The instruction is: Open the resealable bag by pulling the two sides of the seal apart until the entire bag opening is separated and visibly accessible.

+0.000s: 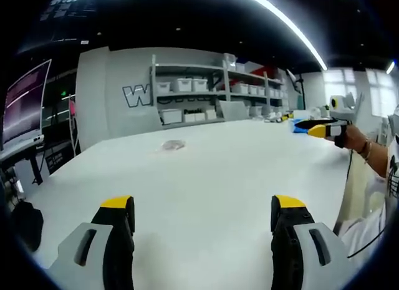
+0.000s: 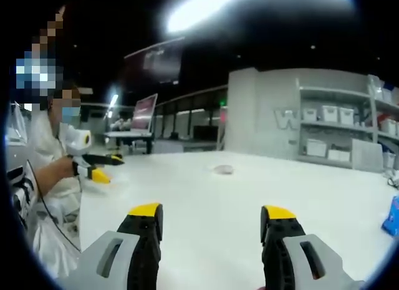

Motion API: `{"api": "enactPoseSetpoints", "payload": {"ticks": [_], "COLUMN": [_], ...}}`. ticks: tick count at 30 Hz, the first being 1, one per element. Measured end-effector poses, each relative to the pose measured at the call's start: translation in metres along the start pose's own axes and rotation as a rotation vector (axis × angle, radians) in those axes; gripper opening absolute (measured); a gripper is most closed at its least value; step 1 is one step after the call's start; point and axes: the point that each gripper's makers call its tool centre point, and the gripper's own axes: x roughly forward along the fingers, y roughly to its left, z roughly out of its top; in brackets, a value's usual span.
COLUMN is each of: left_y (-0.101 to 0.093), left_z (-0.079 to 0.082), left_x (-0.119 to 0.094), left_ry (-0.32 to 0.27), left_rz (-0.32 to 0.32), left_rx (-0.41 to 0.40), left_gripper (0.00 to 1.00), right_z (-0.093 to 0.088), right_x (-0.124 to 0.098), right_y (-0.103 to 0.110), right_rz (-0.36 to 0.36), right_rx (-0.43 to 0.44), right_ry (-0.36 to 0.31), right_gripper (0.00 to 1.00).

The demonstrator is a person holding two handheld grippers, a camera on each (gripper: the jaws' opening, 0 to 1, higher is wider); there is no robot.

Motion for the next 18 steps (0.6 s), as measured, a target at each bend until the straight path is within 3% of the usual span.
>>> {"api": "enactPoseSetpoints", "payload": {"ticks": [9, 18], "left_y": [-0.004, -0.009], "left_z": [-0.003, -0.001], "left_x": [0.002, 0.004], "left_ry": [0.019, 0.028], "left_rz": [-0.011, -0.020], "left_rx": [0.007, 0.018], "left_gripper": [0.89, 0.90], "right_z": [-0.003, -0.002], "right_x": [0.015, 0.025], "right_y": [0.004, 0.006], "right_rz": [0.011, 0.035], "right_rx": [-0.093, -0.116], "right_ry": [0.050, 0.066], "right_gripper": [0.65, 0.65]}}
